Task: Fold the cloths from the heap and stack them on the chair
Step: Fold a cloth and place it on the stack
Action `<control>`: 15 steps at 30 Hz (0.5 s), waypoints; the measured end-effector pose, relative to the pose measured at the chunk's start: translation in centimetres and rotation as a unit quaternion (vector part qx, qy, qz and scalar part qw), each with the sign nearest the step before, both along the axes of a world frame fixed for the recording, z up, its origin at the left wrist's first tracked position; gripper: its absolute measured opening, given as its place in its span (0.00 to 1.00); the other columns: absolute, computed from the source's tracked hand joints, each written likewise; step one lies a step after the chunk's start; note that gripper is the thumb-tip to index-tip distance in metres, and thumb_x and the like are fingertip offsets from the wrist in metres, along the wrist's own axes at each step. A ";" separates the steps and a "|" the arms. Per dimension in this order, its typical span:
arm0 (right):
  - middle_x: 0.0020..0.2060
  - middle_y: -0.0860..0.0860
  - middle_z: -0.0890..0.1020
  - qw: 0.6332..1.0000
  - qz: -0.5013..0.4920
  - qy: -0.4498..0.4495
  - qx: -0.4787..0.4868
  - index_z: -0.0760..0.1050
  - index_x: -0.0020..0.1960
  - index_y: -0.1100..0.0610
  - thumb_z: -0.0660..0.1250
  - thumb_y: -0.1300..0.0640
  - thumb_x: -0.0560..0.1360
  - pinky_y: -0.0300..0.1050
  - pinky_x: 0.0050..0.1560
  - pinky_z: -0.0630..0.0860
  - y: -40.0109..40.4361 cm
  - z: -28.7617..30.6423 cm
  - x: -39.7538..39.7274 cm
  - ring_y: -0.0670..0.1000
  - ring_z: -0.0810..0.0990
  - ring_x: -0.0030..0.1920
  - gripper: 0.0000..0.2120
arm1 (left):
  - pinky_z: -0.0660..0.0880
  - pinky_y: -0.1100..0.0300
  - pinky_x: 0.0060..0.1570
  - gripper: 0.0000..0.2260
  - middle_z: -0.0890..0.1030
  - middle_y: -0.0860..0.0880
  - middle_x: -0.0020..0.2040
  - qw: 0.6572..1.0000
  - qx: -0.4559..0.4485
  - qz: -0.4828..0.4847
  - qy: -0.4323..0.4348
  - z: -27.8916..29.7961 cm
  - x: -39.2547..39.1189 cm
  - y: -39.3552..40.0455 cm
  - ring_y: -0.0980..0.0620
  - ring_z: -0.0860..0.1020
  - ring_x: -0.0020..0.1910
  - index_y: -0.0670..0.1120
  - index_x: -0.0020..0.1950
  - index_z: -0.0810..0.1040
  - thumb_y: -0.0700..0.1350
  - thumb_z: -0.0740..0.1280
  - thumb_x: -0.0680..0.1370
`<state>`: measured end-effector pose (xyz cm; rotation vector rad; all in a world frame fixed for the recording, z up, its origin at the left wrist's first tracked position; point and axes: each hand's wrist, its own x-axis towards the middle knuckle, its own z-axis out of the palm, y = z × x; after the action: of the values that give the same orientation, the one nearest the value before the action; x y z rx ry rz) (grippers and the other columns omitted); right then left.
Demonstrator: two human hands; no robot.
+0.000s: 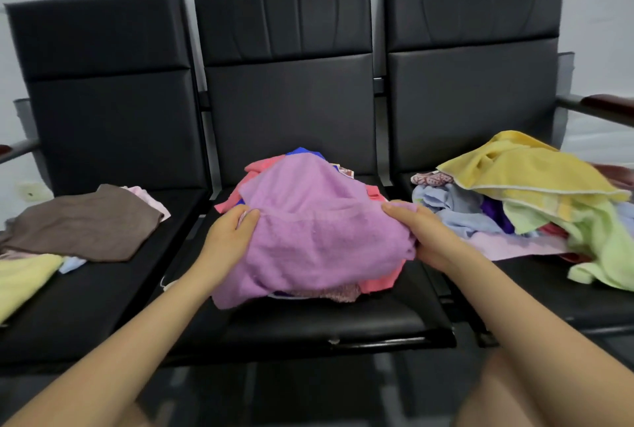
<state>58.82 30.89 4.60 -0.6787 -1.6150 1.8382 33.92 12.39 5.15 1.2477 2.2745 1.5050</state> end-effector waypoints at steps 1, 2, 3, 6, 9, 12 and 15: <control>0.37 0.54 0.82 0.999 0.035 -0.011 -0.013 0.81 0.45 0.58 0.67 0.55 0.77 0.38 0.33 0.74 -0.4 0.0 1.0 0.50 0.80 0.37 0.07 | 0.69 0.54 0.50 0.12 0.77 0.45 0.42 0.999 -0.020 -0.024 -0.005 0.0 0.5 -0.7 0.51 0.73 0.43 0.41 0.43 0.76 0.47 0.61 0.82; 0.35 0.54 0.82 0.997 0.065 -0.026 -0.024 0.80 0.44 0.58 0.66 0.56 0.77 0.37 0.30 0.74 -0.8 -0.1 1.9 0.49 0.80 0.33 0.07 | 0.69 0.55 0.51 0.13 0.77 0.48 0.42 0.997 -0.049 -0.053 -0.008 -0.3 1.0 -1.5 0.52 0.73 0.43 0.41 0.42 0.76 0.48 0.61 0.81; 0.32 0.53 0.81 0.995 0.085 -0.048 -0.026 0.79 0.42 0.58 0.65 0.57 0.77 0.35 0.27 0.72 -1.2 -0.1 2.7 0.47 0.78 0.29 0.07 | 0.69 0.56 0.50 0.13 0.78 0.49 0.41 0.993 -0.084 -0.081 -0.005 -0.7 1.4 -2.2 0.52 0.73 0.43 0.41 0.43 0.76 0.49 0.61 0.81; 0.30 0.51 0.77 0.990 0.083 -0.111 0.016 0.77 0.42 0.59 0.65 0.59 0.77 0.37 0.27 0.69 -1.2 -0.9 4.4 0.46 0.75 0.28 0.07 | 0.69 0.55 0.46 0.13 0.76 0.51 0.39 0.976 -0.182 -0.104 0.054 -2.1 1.7 -4.1 0.53 0.72 0.41 0.47 0.39 0.74 0.46 0.59 0.83; 0.39 0.52 0.77 0.990 0.044 -0.081 0.104 0.76 0.45 0.65 0.70 0.53 0.74 0.43 0.45 0.67 -0.1 -1.1 5.0 0.48 0.74 0.42 0.14 | 0.69 0.56 0.54 0.13 0.73 0.49 0.45 0.971 -0.158 -0.072 0.165 -2.2 0.5 -4.8 0.52 0.72 0.47 0.44 0.41 0.78 0.45 0.60 0.82; 0.39 0.51 0.79 0.996 -0.008 -0.017 0.082 0.81 0.43 0.57 0.72 0.47 0.71 0.46 0.47 0.67 0.7 -0.7 3.6 0.48 0.74 0.43 0.13 | 0.69 0.61 0.46 0.15 0.75 0.53 0.39 0.976 -0.071 -0.047 0.199 -1.0 0.3 -3.9 0.57 0.73 0.41 0.43 0.37 0.77 0.45 0.62 0.81; 0.39 0.49 0.82 0.989 -0.098 -0.018 0.112 0.82 0.43 0.54 0.69 0.53 0.75 0.46 0.46 0.71 1.4 -0.5 0.9 0.48 0.77 0.43 0.06 | 0.65 0.65 0.33 0.19 0.73 0.53 0.29 0.988 -0.052 -0.028 0.141 -0.3 0.2 -1.8 0.56 0.71 0.32 0.45 0.31 0.69 0.47 0.63 0.81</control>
<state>59.71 32.29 4.08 -0.7440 -1.6823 1.4862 34.09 10.59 4.88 1.5662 2.4267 1.2415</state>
